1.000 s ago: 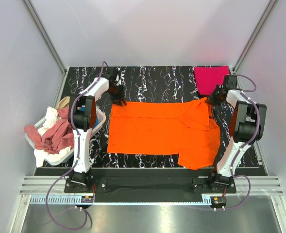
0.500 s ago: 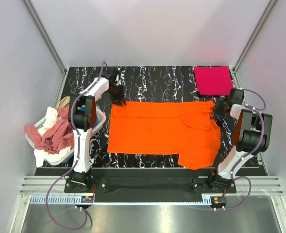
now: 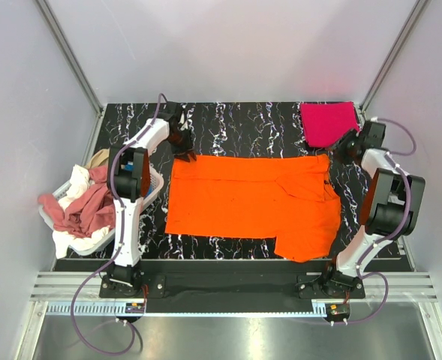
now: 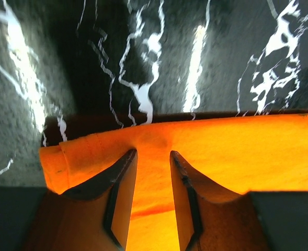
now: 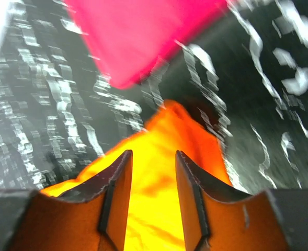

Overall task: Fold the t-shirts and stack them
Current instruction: Fold the tshirt

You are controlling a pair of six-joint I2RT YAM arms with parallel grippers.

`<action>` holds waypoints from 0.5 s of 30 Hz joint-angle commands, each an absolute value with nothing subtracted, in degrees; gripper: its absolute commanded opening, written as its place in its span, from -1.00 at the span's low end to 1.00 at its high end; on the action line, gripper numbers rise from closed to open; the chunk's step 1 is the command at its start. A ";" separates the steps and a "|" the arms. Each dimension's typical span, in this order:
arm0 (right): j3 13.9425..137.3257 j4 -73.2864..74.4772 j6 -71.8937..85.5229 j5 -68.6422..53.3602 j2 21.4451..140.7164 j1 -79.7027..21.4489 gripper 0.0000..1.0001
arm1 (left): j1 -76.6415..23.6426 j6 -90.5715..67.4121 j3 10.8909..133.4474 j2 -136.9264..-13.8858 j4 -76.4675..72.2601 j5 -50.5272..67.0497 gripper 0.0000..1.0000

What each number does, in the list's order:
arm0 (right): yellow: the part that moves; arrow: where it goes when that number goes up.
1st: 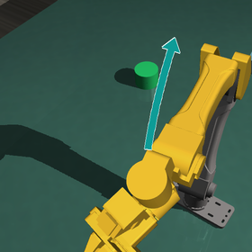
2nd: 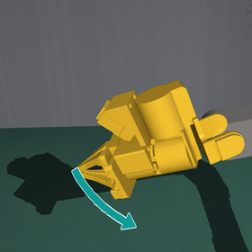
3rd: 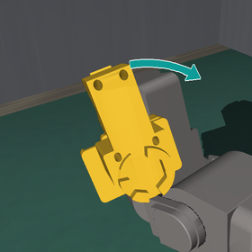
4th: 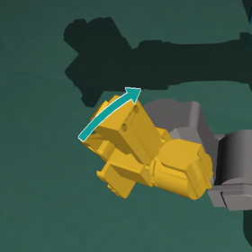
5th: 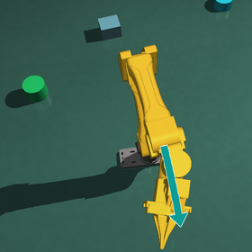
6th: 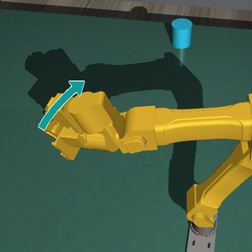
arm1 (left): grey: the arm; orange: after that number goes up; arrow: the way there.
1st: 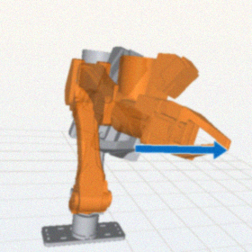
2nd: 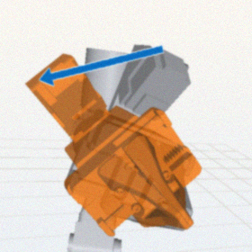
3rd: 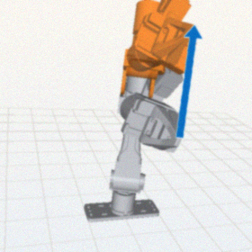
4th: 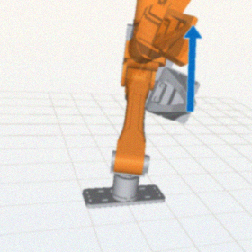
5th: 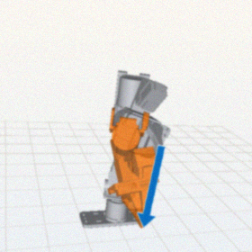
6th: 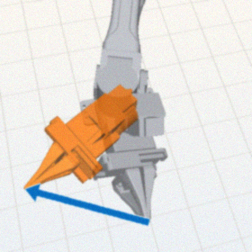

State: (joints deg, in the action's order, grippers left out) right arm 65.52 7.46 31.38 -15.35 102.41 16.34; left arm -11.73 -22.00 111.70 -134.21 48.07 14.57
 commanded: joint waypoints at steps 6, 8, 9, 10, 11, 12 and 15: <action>80.49 19.59 21.28 -24.25 110.11 17.67 -0.05 | -11.60 -20.04 115.93 -137.99 46.67 14.33 -0.22; 82.43 21.61 20.66 -24.43 111.96 17.67 -0.08 | -11.60 -19.95 116.10 -138.16 46.67 14.50 -0.22; 84.01 23.10 20.31 -24.43 113.54 17.67 -0.09 | -11.60 -19.86 116.19 -138.25 46.76 14.41 -0.22; 84.63 23.38 20.04 -24.52 114.16 17.67 -0.10 | -11.60 -19.86 116.19 -138.16 46.76 14.33 -0.22; 85.16 23.73 20.13 -25.13 114.69 17.67 -0.13 | -11.60 -19.60 116.19 -138.16 46.76 14.15 -0.22; 85.69 23.90 19.95 -25.31 115.57 17.67 -0.13 | -11.60 -19.60 116.10 -138.08 46.76 14.06 -0.22; 86.31 24.26 19.95 -25.14 117.06 17.67 -0.15 | -11.60 -19.77 116.02 -137.81 46.67 13.97 -0.22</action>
